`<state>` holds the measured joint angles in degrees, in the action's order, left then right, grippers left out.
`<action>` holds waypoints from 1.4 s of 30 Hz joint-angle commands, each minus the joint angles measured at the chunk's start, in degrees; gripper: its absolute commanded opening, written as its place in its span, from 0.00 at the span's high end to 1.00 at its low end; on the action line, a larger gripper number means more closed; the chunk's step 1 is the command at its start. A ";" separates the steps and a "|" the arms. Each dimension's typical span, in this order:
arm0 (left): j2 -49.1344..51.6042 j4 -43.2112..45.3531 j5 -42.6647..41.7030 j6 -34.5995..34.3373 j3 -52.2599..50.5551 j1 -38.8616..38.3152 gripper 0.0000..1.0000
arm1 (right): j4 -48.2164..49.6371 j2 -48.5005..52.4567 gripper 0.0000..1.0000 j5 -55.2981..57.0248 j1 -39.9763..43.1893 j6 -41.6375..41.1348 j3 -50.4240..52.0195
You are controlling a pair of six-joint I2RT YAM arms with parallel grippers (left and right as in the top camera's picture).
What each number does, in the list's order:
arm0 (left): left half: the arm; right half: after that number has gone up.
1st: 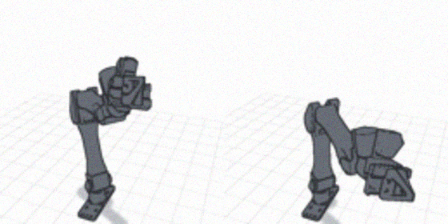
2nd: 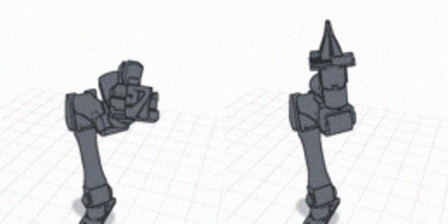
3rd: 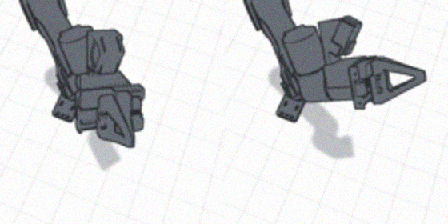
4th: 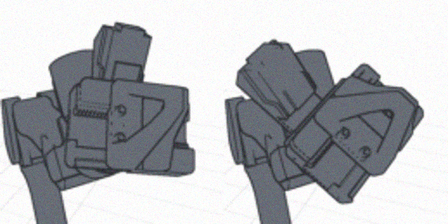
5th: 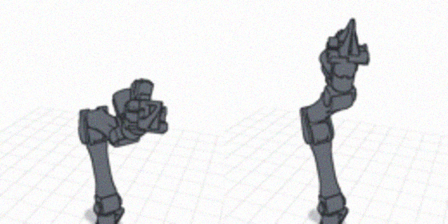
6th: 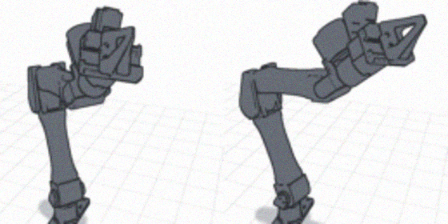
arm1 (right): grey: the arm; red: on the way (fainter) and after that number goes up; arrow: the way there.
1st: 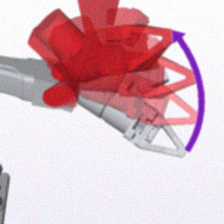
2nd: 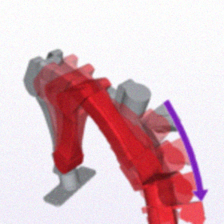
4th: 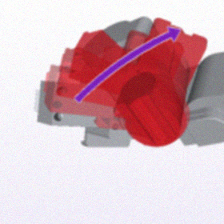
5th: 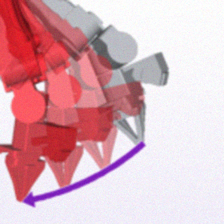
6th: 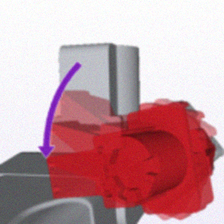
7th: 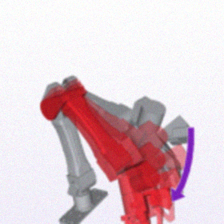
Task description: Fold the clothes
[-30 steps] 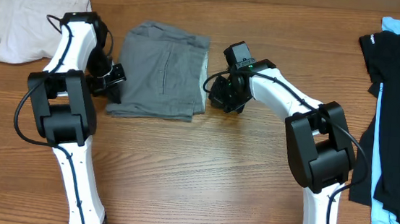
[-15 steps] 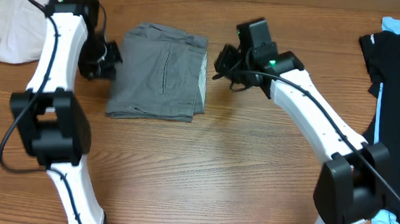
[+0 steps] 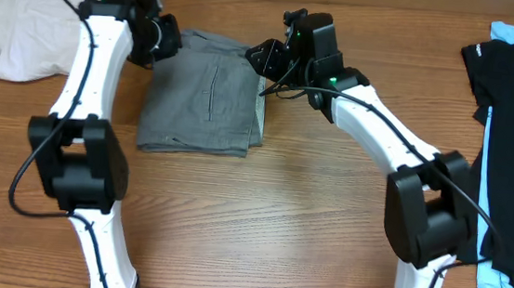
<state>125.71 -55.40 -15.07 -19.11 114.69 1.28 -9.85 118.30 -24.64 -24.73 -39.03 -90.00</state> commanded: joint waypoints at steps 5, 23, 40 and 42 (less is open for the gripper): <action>7.06 1.44 -2.62 1.31 -0.11 -0.59 0.96 | 1.09 4.87 0.78 -2.40 0.22 -0.20 -0.15; 14.01 4.70 7.93 1.09 -0.13 -0.50 0.96 | -1.40 14.40 0.78 4.24 3.06 -2.78 -0.13; 9.40 -7.50 -0.57 5.79 14.99 0.90 0.96 | -15.63 2.47 0.94 5.55 9.42 1.64 -4.68; 8.04 -9.35 -2.38 6.86 17.88 0.83 0.91 | -15.52 -0.28 0.83 4.20 8.76 3.69 -4.94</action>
<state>138.21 -63.11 -12.29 -16.32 127.02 2.31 -25.98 126.91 -20.10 -14.96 -39.48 -91.88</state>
